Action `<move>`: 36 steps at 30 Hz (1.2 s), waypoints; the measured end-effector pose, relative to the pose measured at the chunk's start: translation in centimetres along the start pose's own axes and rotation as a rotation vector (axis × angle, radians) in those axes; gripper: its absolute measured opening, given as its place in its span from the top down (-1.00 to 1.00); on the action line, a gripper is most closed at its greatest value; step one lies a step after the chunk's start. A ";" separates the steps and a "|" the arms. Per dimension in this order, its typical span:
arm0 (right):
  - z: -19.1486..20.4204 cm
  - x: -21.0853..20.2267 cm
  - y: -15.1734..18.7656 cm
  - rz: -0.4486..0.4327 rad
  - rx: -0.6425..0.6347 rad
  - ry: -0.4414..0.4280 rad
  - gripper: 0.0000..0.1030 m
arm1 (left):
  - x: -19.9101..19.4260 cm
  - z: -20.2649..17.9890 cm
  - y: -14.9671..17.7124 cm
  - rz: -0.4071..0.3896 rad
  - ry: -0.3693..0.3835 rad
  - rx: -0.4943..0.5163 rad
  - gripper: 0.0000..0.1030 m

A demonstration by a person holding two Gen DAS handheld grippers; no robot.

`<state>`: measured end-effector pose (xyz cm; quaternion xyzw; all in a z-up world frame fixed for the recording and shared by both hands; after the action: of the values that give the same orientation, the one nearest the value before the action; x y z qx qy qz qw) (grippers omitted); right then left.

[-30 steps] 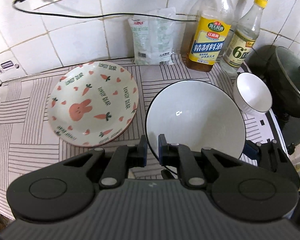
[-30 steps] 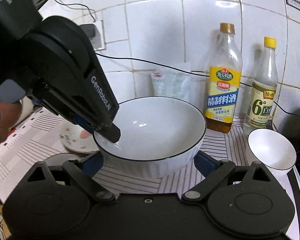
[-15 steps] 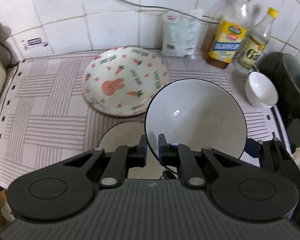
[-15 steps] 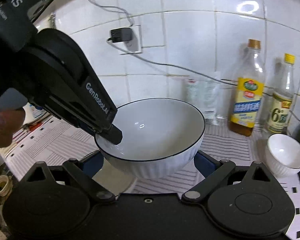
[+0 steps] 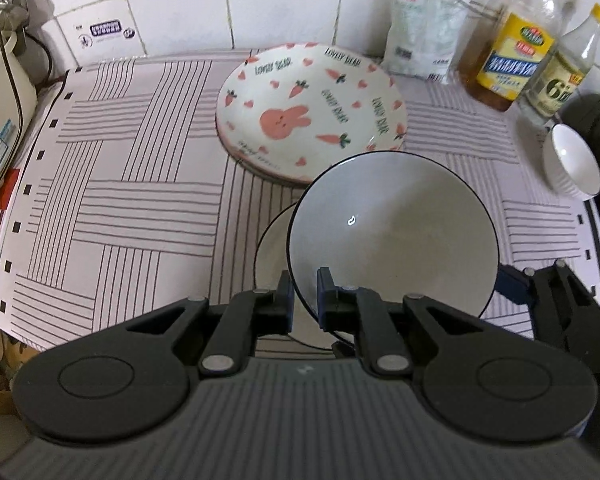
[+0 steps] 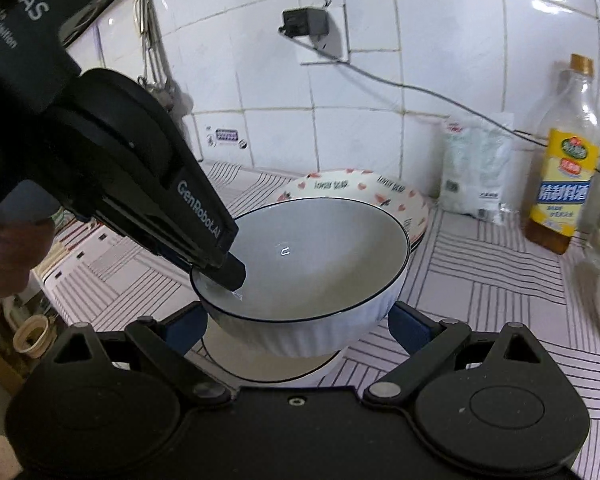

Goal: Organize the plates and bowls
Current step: 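Carry the white bowl over the placed bowl and lower it inside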

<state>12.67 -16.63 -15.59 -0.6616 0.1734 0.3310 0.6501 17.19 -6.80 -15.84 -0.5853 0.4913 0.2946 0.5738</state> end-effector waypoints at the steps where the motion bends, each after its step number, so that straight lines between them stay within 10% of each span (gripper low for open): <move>1: 0.1 0.2 0.0 0.009 -0.009 -0.005 -0.92 | 0.2 0.1 0.0 0.007 -0.006 0.002 0.81; 36: 2.0 2.7 1.2 0.141 -0.136 0.015 -0.91 | 2.4 1.3 0.9 0.080 -0.106 0.059 0.65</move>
<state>13.44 -14.24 -18.13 -0.6928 0.2014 0.3820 0.5775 17.48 -6.05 -18.62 -0.5314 0.4918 0.3333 0.6039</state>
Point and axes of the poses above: each gripper's, at about its wrist camera, not at the fingertips, and x roughly the way its jaws point, z to its left, y to its underside, the point moved 5 cm from there along x, roughly the way its jaws point, and after that the axes turned 8 degrees about y, right-handed, at the moved point
